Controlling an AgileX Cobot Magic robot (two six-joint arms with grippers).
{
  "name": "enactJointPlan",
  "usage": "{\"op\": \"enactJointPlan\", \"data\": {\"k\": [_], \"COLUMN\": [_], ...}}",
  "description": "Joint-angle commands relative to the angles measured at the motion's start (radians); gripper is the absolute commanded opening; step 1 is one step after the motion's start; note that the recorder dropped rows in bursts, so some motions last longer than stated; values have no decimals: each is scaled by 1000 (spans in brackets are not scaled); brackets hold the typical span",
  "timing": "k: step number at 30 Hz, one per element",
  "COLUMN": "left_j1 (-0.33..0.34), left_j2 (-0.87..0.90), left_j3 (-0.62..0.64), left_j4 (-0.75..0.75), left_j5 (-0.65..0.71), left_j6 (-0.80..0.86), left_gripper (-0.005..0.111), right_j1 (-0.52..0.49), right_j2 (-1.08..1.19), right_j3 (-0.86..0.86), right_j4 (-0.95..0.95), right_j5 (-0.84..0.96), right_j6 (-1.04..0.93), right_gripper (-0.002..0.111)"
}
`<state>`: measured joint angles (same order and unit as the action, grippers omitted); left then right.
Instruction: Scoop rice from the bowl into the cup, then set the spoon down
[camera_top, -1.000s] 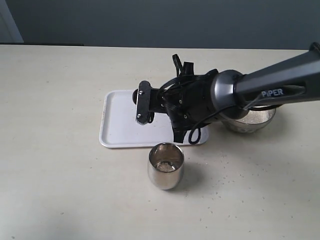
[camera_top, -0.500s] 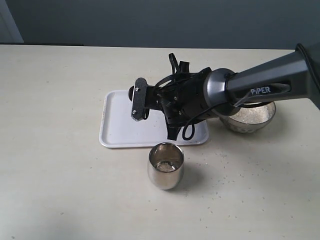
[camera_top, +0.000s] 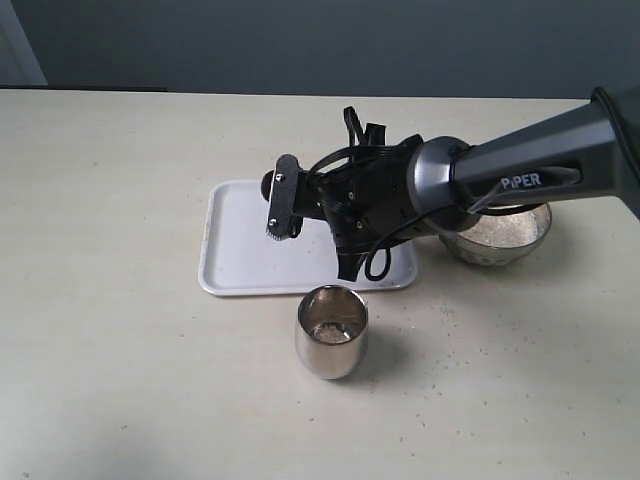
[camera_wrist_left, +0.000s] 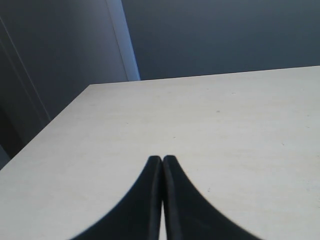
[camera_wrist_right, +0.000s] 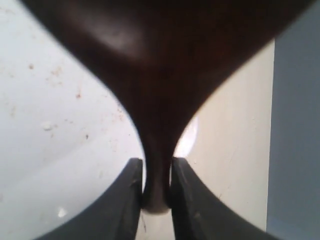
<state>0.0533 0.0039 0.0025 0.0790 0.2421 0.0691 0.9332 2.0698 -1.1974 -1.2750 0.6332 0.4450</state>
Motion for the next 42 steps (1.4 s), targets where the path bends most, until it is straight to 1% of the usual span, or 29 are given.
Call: {"op": "enactJointPlan", "data": {"k": [1, 5, 7, 11, 15, 16, 17, 18, 21, 22, 23, 26, 30, 34, 35, 42], "left_j1": [-7, -7, -7, -7, -7, -7, -7, -7, -7, -7, -7, -7, -7, -7, -7, -7], "left_j2": [-4, -4, -4, -4, -4, -4, -4, -4, -4, -4, -4, -4, -4, -4, -4, -4], "left_j3": [-3, -3, -3, -3, -3, -3, -3, -3, -3, -3, -3, -3, -3, -3, -3, -3], "left_j4": [2, 2, 2, 2, 2, 2, 2, 2, 2, 2, 2, 2, 2, 2, 2, 2], "left_j5": [-3, -3, -3, -3, -3, -3, -3, -3, -3, -3, -3, -3, -3, -3, -3, -3], "left_j6": [-5, -5, -5, -5, -5, -5, -5, -5, -5, -5, -5, -5, -5, -5, -5, -5], "left_gripper": [0, 0, 0, 0, 0, 0, 0, 0, 0, 0, 0, 0, 0, 0, 0, 0], "right_j1": [-5, -5, -5, -3, -1, 1, 5, 5, 7, 7, 7, 7, 7, 7, 7, 7], "right_j2": [-2, -2, -4, -35, -125, -151, -184, -221, -335, -370, -413, -545, -702, -792, -810, -958], "right_j3": [-3, -3, -3, -3, -3, -3, -3, -3, -3, -3, -3, -3, -3, 12, 12, 12], "right_j4": [8, 8, 3, -1, 8, 13, 23, 40, 137, 170, 217, 345, 502, 538, 551, 656], "right_j5": [-12, -5, 13, 79, 186, 221, 270, 316, 442, 475, 503, 534, 526, 554, 584, 588], "right_j6": [3, 3, 3, 3, 8, 27, 52, 74, 138, 156, 162, 162, 136, 128, 128, 135], "right_gripper": [36, 45, 47, 48, 47, 46, 42, 35, 9, 3, -1, 0, -1, -1, -1, -1]}}
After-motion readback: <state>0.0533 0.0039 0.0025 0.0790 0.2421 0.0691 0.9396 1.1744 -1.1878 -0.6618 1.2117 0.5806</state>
